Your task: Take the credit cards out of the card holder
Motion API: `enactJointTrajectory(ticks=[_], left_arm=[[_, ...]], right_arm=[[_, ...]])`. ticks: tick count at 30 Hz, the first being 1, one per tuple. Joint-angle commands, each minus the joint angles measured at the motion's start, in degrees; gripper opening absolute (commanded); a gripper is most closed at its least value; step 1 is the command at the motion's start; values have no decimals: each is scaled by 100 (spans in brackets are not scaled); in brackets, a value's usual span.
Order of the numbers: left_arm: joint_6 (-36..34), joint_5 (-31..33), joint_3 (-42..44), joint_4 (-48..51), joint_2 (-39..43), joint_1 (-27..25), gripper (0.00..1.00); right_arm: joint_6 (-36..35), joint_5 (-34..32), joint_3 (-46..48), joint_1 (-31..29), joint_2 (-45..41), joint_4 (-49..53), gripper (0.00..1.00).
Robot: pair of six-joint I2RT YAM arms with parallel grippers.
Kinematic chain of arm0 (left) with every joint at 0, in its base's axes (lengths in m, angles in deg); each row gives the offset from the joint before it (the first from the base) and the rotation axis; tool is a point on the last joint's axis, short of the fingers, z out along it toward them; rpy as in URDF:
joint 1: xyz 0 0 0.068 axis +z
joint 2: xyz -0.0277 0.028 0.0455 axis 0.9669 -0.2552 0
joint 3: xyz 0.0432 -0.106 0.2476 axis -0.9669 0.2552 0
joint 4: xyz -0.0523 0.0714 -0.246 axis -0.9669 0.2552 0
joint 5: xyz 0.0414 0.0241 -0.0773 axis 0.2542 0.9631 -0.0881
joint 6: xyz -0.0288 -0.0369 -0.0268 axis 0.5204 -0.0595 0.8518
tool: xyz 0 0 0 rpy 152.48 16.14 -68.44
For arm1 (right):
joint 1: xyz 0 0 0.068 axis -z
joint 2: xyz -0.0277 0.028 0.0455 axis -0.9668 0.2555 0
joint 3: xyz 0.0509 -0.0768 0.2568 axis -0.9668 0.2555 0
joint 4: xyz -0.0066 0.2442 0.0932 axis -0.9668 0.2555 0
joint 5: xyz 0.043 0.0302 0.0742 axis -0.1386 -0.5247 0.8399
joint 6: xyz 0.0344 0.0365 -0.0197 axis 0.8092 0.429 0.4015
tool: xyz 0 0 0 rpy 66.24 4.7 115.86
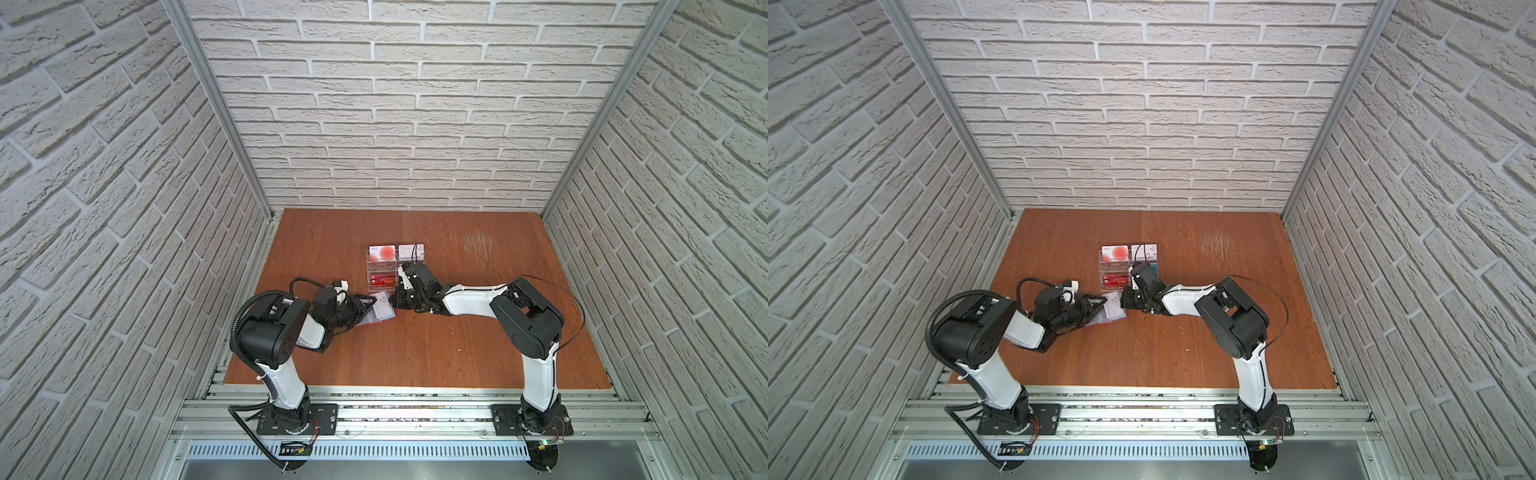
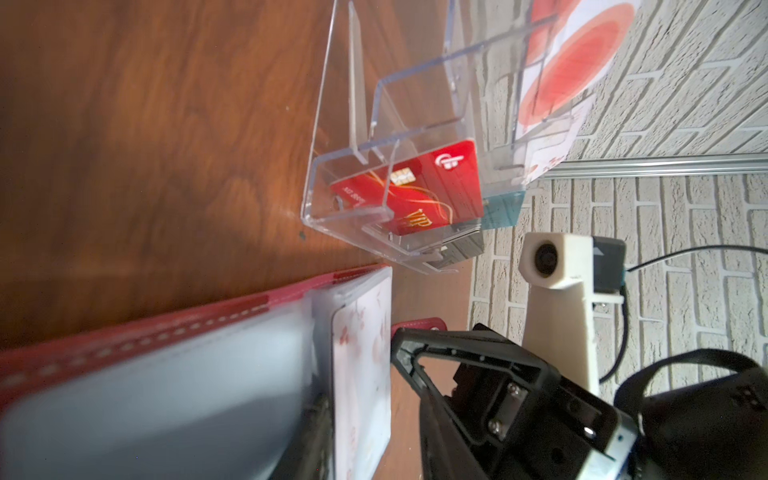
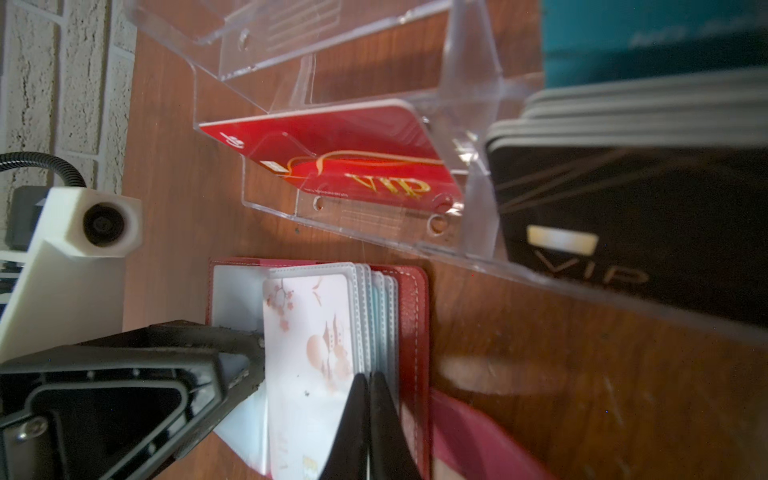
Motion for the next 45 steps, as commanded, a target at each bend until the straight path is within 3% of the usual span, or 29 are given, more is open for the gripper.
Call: enactJointTrajectory(ticks=[1,9,21,38,45], left_arm=[[-36,-217,-20,-586,116,-23,37],[96,-222,-90,-875,-232,23,37],[57,-434,74,-927,26,202,39],[-386,-328,20,366,591,505,41],[-543,-177,85,1001,738,637,42]], right_arm=[[83,203,151,-102,161,-43,6],[58,156,213,-223,122,14,6],[136,232,257,-229,256,-77,6],[232,342,336,-232,267,-245,6],[78,143,174,-286,257,167,6]])
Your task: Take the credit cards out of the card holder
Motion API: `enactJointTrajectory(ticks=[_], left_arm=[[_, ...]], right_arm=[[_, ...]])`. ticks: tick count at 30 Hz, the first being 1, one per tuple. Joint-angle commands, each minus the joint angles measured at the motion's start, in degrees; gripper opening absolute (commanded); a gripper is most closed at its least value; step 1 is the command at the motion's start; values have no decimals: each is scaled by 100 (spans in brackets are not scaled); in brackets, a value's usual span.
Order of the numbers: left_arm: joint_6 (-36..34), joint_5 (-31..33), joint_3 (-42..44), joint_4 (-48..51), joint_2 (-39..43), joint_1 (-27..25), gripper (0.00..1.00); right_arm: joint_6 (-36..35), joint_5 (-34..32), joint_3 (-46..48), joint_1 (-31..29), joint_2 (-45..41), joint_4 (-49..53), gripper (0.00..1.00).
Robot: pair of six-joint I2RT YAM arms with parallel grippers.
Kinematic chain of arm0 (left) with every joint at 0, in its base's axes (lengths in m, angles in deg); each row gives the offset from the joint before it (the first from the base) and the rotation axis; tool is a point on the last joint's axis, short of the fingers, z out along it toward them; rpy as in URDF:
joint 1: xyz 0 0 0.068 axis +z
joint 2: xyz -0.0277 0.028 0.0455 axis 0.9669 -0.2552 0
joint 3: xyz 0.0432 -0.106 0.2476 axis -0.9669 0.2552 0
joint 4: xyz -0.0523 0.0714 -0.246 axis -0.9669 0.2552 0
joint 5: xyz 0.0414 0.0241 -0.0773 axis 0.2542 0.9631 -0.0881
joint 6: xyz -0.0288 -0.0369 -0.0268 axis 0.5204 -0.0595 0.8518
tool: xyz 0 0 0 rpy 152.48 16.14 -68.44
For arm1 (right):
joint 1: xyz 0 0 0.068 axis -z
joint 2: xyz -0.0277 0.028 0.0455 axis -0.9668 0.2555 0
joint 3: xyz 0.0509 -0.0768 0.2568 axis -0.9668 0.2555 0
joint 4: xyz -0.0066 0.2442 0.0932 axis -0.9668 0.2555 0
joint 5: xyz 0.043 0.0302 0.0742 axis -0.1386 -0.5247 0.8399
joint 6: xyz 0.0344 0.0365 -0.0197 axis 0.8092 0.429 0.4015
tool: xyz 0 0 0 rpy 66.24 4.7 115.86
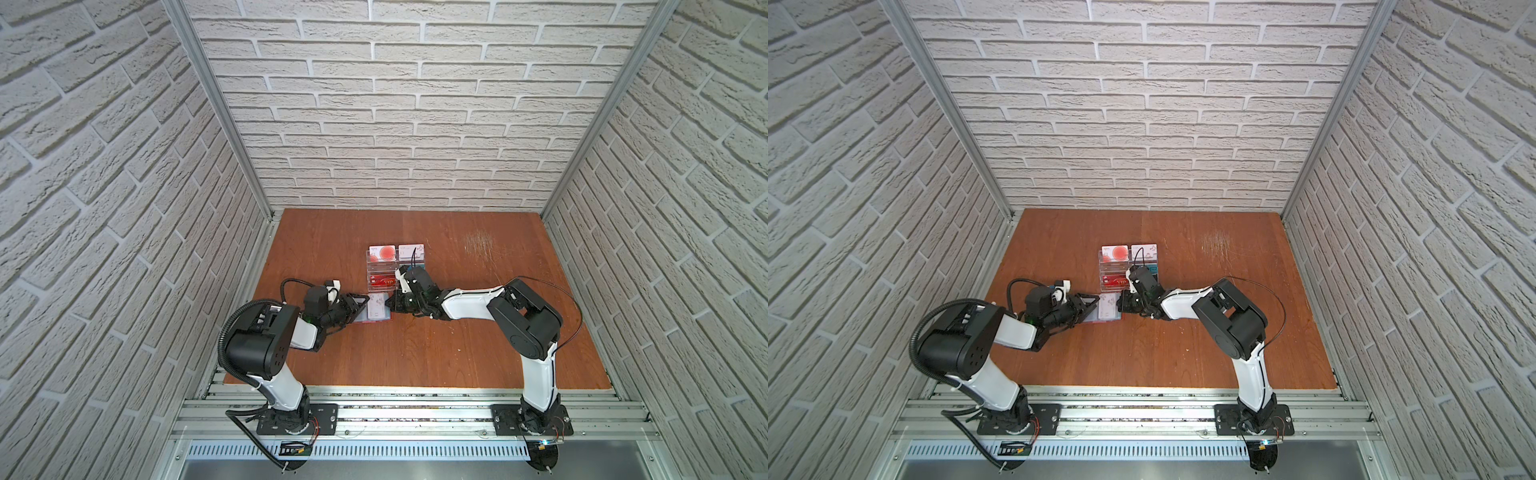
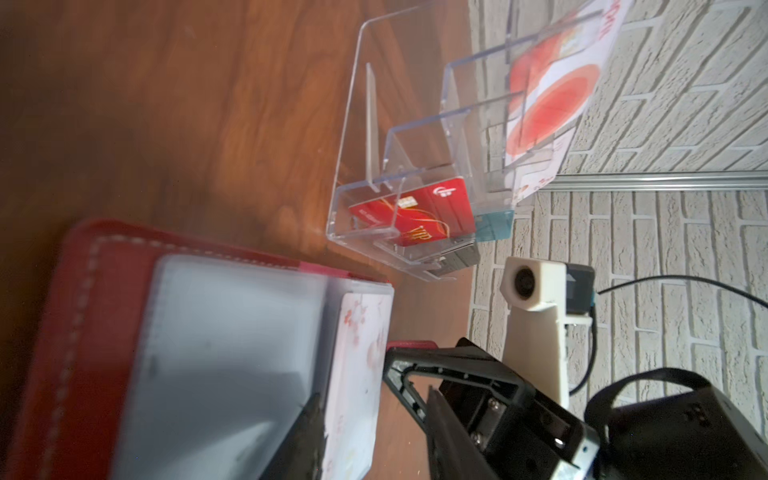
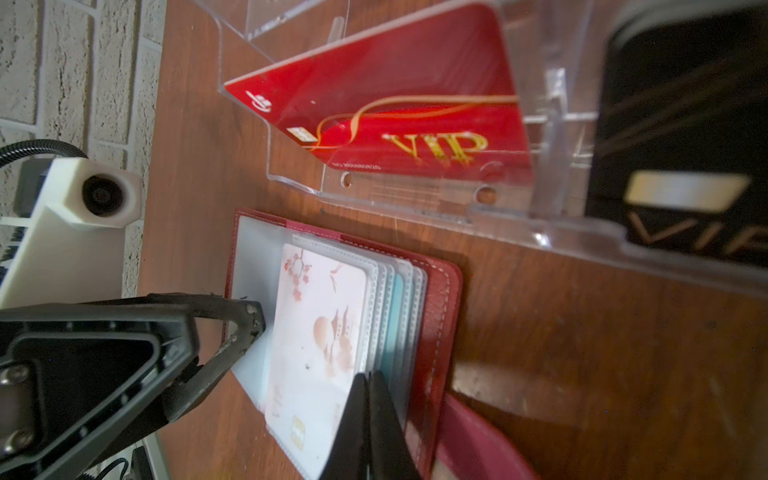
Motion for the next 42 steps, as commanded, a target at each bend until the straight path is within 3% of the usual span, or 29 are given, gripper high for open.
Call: enactJointTrajectory(ticks=[1,9,14,19,29,42], left_arm=[[-258,62,-4,231,169,66,42],[-254,80,-6,264,33,66,43],[-247,56,2,222,-24,65,43],[-241,55,2,221,-43,67,44],[-216,39,10,133,-126,68,44],[33,-107,-76,-155,-125,50,44]], right_arm=[[-127,-90,-44,-166,214,659,6],[-113,-39,-142,-174,72,665,6],[-61,-70,-205,-170,7,672,15],[-76,-196,-397,-162,4,872,18],[-89,-230,-470,-103,254,1069,6],[-291,-528,-742,-240,513,1728,6]])
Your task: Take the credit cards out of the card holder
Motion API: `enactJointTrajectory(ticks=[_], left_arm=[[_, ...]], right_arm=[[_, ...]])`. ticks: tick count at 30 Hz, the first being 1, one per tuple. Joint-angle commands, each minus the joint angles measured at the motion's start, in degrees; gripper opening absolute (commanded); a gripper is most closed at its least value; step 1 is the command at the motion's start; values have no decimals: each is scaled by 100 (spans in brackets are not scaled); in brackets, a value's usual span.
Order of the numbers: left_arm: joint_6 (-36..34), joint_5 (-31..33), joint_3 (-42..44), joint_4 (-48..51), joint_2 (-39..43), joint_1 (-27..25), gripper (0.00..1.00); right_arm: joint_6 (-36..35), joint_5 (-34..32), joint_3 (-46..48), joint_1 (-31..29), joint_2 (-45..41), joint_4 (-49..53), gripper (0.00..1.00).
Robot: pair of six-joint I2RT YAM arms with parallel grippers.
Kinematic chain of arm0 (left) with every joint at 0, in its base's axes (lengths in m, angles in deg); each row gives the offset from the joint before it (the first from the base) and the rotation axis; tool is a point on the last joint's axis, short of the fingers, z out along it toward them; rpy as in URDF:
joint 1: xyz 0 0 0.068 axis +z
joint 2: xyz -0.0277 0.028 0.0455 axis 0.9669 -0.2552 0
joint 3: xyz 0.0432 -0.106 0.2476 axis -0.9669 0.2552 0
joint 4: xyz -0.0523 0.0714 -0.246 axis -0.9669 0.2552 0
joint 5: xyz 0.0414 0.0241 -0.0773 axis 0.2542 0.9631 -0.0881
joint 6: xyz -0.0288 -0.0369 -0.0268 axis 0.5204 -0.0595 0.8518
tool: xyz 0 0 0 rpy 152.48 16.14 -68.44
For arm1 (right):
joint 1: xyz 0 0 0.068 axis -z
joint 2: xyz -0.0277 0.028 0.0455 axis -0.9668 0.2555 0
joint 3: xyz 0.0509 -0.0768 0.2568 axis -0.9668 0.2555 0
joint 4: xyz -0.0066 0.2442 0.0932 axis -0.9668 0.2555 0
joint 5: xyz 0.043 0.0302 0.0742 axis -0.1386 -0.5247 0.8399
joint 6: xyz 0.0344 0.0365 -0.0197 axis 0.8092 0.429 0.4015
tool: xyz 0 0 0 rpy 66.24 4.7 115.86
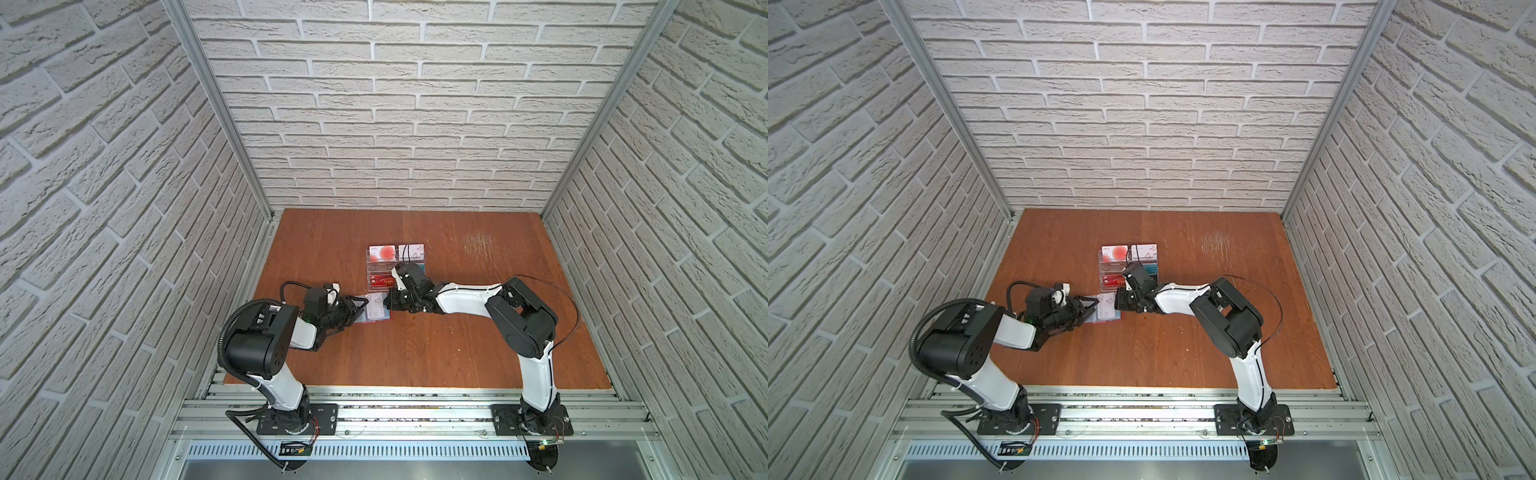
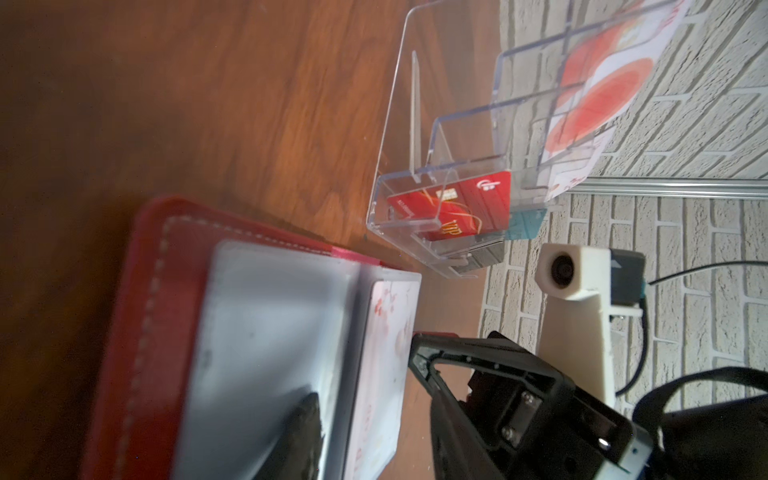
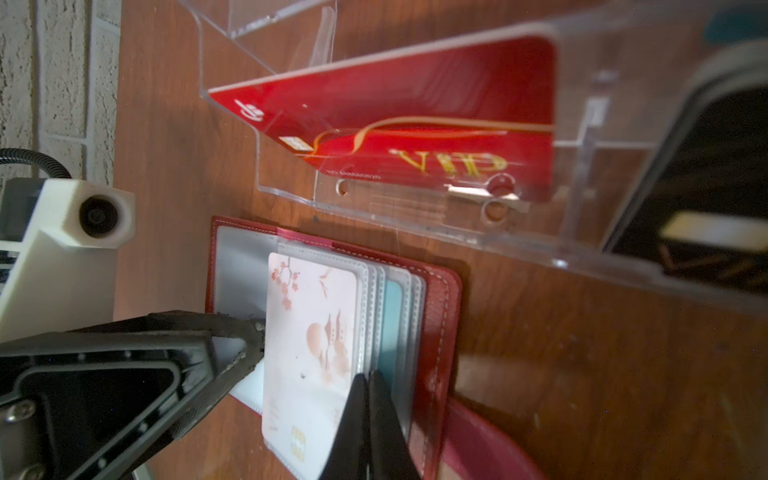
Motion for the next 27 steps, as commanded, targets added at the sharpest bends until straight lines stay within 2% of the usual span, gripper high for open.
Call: enactJointTrajectory(ticks=[1,13,19,27], left_arm=[[89,-104,-85,-428,-61,12,44],[490,-225,-103,-1631,-439,-32,39],[471,-205,-234,-1704,-541,-117,35],[505,-314,-99,-2288,-809,-208,20]], right_arm=[[-136,-240,29,-153,325,648,6],[-37,-71,67,-158,467,455,6],[-17,12,67,-154,491,370,6],[10,92,61,-152,562,284,6]])
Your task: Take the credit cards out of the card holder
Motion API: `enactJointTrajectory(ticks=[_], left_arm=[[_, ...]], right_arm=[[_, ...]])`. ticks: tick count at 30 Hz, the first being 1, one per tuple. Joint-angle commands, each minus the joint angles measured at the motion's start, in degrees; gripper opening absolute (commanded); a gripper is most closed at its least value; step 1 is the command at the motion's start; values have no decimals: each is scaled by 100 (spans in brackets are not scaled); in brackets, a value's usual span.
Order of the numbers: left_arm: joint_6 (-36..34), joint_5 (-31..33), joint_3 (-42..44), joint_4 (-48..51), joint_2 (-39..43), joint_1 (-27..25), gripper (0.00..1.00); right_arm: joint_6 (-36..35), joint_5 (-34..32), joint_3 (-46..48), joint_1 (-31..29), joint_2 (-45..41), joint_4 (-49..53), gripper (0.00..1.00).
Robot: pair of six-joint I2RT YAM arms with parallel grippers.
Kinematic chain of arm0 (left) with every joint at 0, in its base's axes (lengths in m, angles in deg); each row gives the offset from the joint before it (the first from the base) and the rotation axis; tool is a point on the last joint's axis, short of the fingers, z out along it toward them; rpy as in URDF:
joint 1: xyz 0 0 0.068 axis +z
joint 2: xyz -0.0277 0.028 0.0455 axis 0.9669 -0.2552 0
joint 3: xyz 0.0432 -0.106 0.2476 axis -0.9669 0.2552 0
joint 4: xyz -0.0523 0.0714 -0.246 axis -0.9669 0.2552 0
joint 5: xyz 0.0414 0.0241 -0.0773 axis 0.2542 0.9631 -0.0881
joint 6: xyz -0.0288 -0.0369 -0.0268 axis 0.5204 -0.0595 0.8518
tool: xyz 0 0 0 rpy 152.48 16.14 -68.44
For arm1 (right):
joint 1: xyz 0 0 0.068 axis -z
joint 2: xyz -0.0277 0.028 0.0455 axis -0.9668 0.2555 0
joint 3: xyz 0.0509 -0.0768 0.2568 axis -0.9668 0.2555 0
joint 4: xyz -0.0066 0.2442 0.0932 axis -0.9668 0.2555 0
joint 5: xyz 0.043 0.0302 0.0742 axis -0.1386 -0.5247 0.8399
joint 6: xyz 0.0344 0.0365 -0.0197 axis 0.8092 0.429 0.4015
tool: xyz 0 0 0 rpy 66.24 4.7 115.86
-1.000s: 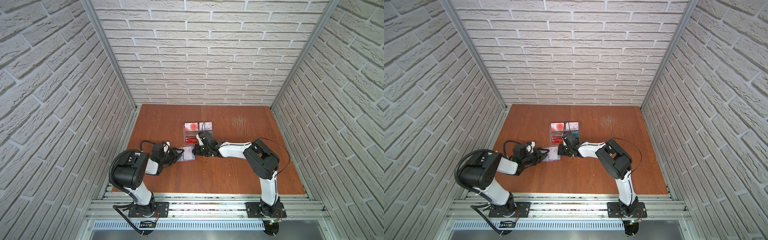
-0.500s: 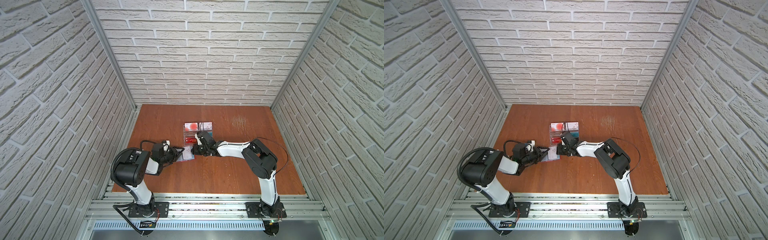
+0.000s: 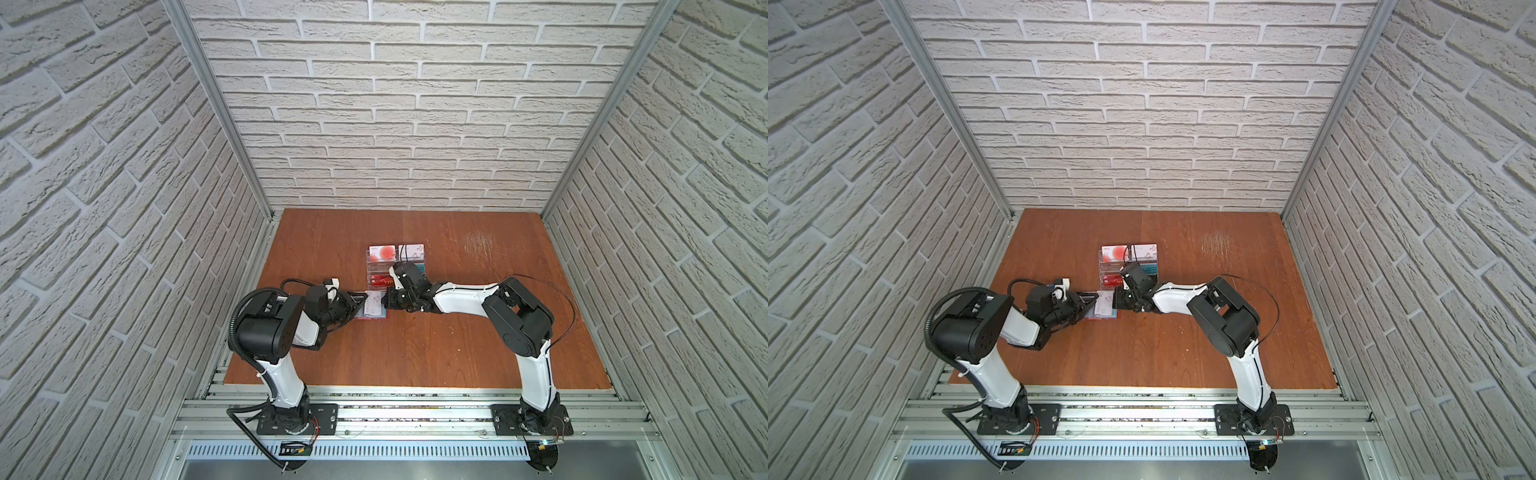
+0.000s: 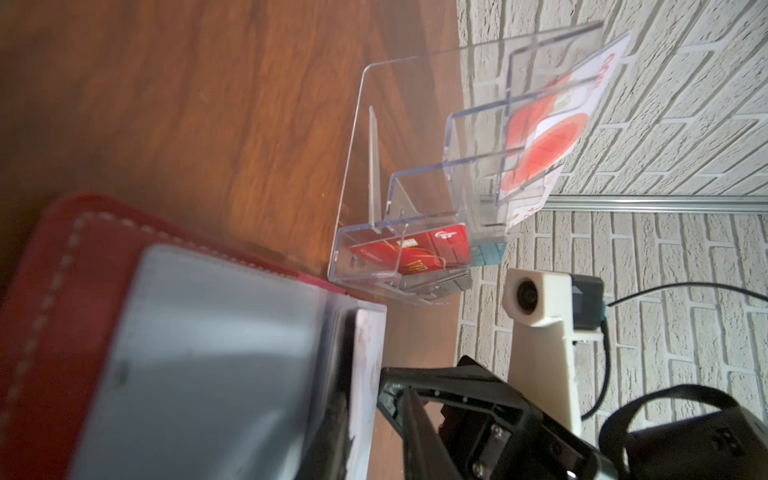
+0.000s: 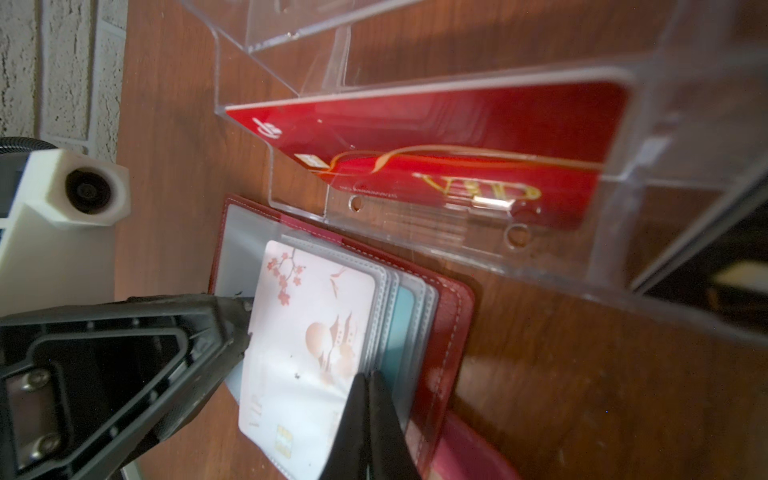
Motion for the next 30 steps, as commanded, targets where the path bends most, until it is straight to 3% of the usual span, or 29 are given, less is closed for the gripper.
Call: enactJointTrajectory(ticks=[1,6,11,20,30], left_arm=[[11,-342,13,-964,-135,-184,18],[43,-377,109,-1154,-264,-202,6],[21,-371,129,-1124,-256,-194,0],[-131,-247,319,-941,-38,-92,0],[-617,57,508,174,856,211,0]], right_arm=[[24,111,126,-124,457,420,6],[29,109,126,-124,443,411,6],[33,130,125,-124,461,394,6],[26,164,205,-76,422,369,6],[-15,156,301,-10,376,401,6]])
